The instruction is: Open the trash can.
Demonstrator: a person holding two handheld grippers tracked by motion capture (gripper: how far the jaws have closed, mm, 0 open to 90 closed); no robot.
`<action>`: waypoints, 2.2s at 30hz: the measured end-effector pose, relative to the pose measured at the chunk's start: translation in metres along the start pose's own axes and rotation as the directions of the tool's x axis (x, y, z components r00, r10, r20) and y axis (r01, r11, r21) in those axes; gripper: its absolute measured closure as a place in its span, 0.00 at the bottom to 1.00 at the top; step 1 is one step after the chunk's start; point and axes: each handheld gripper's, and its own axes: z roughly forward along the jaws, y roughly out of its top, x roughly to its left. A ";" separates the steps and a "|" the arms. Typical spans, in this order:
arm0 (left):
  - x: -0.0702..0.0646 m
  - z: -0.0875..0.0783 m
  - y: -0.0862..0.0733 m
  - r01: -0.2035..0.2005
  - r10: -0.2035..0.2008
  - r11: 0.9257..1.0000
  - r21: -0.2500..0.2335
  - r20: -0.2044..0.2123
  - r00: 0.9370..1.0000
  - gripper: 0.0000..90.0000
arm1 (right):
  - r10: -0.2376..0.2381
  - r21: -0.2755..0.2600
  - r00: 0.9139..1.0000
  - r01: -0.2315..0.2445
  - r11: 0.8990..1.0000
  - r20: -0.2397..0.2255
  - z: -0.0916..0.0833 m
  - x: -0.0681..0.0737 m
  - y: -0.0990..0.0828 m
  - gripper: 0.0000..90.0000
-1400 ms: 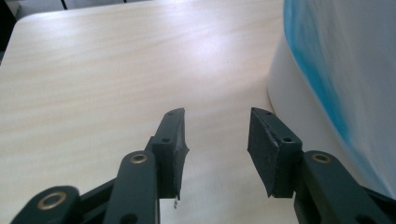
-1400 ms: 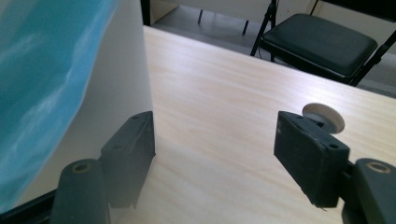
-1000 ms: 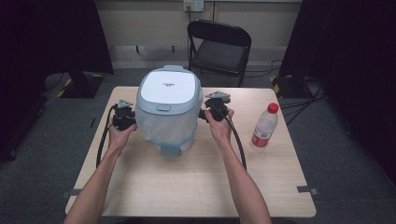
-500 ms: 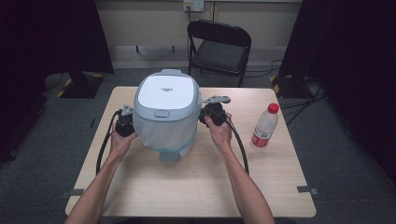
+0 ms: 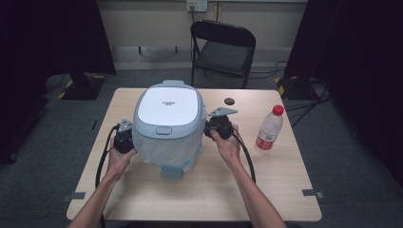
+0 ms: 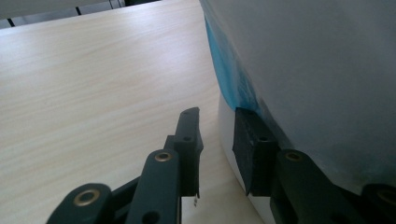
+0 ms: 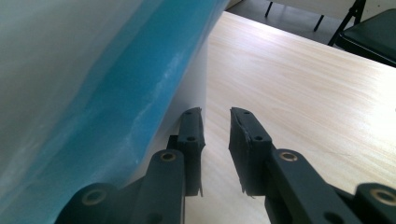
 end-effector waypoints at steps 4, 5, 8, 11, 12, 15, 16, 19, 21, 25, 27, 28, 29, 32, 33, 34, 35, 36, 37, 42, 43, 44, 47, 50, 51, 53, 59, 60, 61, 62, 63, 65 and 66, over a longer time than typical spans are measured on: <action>-0.005 -0.013 -0.010 0.021 -0.021 1.000 -0.010 0.009 1.000 0.80 | 0.006 -0.002 1.000 -0.006 1.000 -0.024 -0.008 0.009 -0.006 0.83; -0.007 -0.017 -0.012 0.011 -0.011 1.000 -0.008 0.004 1.000 0.80 | 0.004 -0.004 0.999 -0.004 1.000 -0.032 -0.010 0.012 -0.007 0.83; -0.012 -0.027 -0.018 0.012 -0.012 1.000 -0.004 0.005 1.000 0.80 | 0.012 -0.004 0.998 -0.013 1.000 -0.054 -0.017 0.020 -0.013 0.83; -0.014 -0.036 -0.025 0.040 -0.040 0.999 -0.008 0.015 0.999 0.80 | 0.021 0.005 0.997 -0.021 1.000 -0.068 -0.022 0.026 -0.015 0.83; -0.016 -0.038 -0.027 0.040 -0.040 0.999 -0.007 0.016 0.999 0.80 | 0.025 0.010 0.997 -0.025 1.000 -0.069 -0.024 0.028 -0.016 0.83; -0.017 -0.046 -0.032 0.046 -0.046 0.999 -0.005 0.029 0.999 0.80 | 0.021 0.021 0.996 -0.020 1.000 -0.088 -0.029 0.035 -0.019 0.82; -0.017 -0.048 -0.033 0.052 -0.051 0.999 -0.006 0.032 0.998 0.80 | 0.019 0.018 0.996 -0.017 1.000 -0.092 -0.030 0.036 -0.020 0.80; -0.017 -0.051 -0.036 0.062 -0.062 0.998 -0.009 0.027 0.998 0.81 | 0.022 0.017 0.996 -0.021 1.000 -0.088 -0.029 0.038 -0.019 0.78; -0.017 -0.051 -0.036 0.066 -0.065 0.998 -0.009 0.021 0.998 0.82 | 0.015 0.015 0.997 -0.014 1.000 -0.081 -0.025 0.039 -0.017 0.79; -0.015 -0.049 -0.036 0.071 -0.071 0.997 -0.008 0.010 0.997 0.82 | 0.011 0.019 0.997 -0.009 1.000 -0.070 -0.019 0.039 -0.013 0.80; -0.015 -0.049 -0.035 0.069 -0.069 0.998 -0.009 0.015 0.997 0.82 | 0.007 0.019 0.998 -0.006 1.000 -0.066 -0.019 0.039 -0.013 0.77; -0.014 -0.048 -0.035 0.067 -0.067 0.998 -0.006 0.016 0.998 0.82 | 0.004 0.020 0.998 -0.003 1.000 -0.059 -0.019 0.039 -0.013 0.73; -0.013 -0.048 -0.035 0.073 -0.073 0.997 -0.004 0.018 0.997 0.81 | 0.016 0.019 0.998 -0.015 1.000 -0.057 -0.019 0.037 -0.014 0.68; -0.004 -0.046 -0.036 0.114 -0.114 0.993 0.007 0.022 0.993 0.64 | 0.041 0.034 0.999 -0.039 0.999 -0.032 -0.017 0.033 -0.013 0.54; -0.002 -0.045 -0.037 0.131 -0.131 0.991 0.010 0.031 0.991 0.61 | 0.047 0.045 0.999 -0.046 0.998 -0.025 -0.017 0.032 -0.013 0.49; 0.000 -0.045 -0.039 0.128 -0.129 0.991 0.025 0.017 0.992 0.55 | 0.048 0.066 0.999 -0.047 0.997 -0.017 -0.016 0.031 -0.013 0.43; 0.002 -0.045 -0.040 0.132 -0.132 0.991 0.035 0.004 0.991 0.53 | 0.045 0.078 0.999 -0.043 0.996 -0.016 -0.015 0.029 -0.014 0.40; 0.005 -0.045 -0.043 0.139 -0.140 0.989 0.047 0.003 0.990 0.51 | 0.057 0.089 0.998 -0.055 0.994 -0.015 -0.016 0.028 -0.015 0.40; 0.009 -0.045 -0.046 0.145 -0.145 0.988 0.061 0.001 0.989 0.50 | 0.055 0.094 0.998 -0.054 0.994 -0.009 -0.017 0.026 -0.017 0.40; 0.031 -0.051 -0.067 0.147 -0.141 0.978 0.147 -0.051 0.989 0.42 | 0.099 0.050 0.993 -0.096 0.994 -0.068 -0.029 0.015 -0.026 0.37; 0.035 -0.052 -0.072 0.148 -0.140 0.977 0.152 -0.059 0.988 0.40 | 0.104 0.051 0.991 -0.100 0.994 -0.087 -0.030 0.014 -0.026 0.37; 0.037 -0.053 -0.076 0.135 -0.125 0.978 0.161 -0.071 0.990 0.39 | 0.094 0.058 0.991 -0.089 0.994 -0.091 -0.032 0.015 -0.026 0.37; 0.041 -0.052 -0.081 0.137 -0.126 0.976 0.166 -0.074 0.989 0.33 | 0.044 0.070 0.995 -0.038 0.997 -0.086 -0.039 0.019 -0.024 0.40; 0.038 -0.049 -0.083 0.098 -0.085 0.981 0.168 -0.084 0.993 0.32 | 0.045 0.050 0.994 -0.041 0.998 -0.099 -0.050 0.020 -0.024 0.48; 0.037 -0.049 -0.083 0.090 -0.076 0.982 0.168 -0.089 0.993 0.32 | 0.050 0.039 0.993 -0.046 0.998 -0.110 -0.056 0.020 -0.023 0.50; 0.034 -0.047 -0.084 0.065 -0.049 0.982 0.176 -0.097 0.994 0.30 | 0.047 0.024 0.993 -0.044 0.999 -0.110 -0.064 0.020 -0.023 0.54; 0.031 -0.045 -0.086 0.043 -0.026 0.987 0.156 -0.109 0.994 0.28 | 0.049 -0.062 0.989 -0.057 0.996 -0.136 -0.094 0.017 -0.015 0.70; 0.031 -0.045 -0.086 0.043 -0.026 0.987 0.156 -0.106 0.994 0.27 | 0.042 -0.080 0.990 -0.053 0.995 -0.138 -0.101 0.018 -0.012 0.73; 0.032 -0.045 -0.086 0.042 -0.025 0.987 0.157 -0.104 0.994 0.27 | 0.034 -0.093 0.990 -0.047 0.995 -0.140 -0.104 0.018 -0.010 0.75; 0.031 -0.045 -0.086 0.045 -0.029 0.987 0.156 -0.101 0.994 0.26 | 0.026 -0.108 0.989 -0.042 0.993 -0.147 -0.109 0.020 -0.007 0.78; 0.031 -0.045 -0.086 0.045 -0.029 0.987 0.157 -0.099 0.995 0.26 | 0.016 -0.118 0.987 -0.035 0.992 -0.162 -0.114 0.021 -0.004 0.81; 0.031 -0.045 -0.086 0.043 -0.028 0.987 0.157 -0.098 0.995 0.26 | -0.010 -0.138 0.983 -0.016 0.990 -0.185 -0.123 0.025 0.006 0.87; 0.031 -0.045 -0.086 0.042 -0.027 0.987 0.157 -0.096 0.995 0.25 | -0.026 -0.150 0.981 -0.003 0.989 -0.191 -0.127 0.028 0.011 0.90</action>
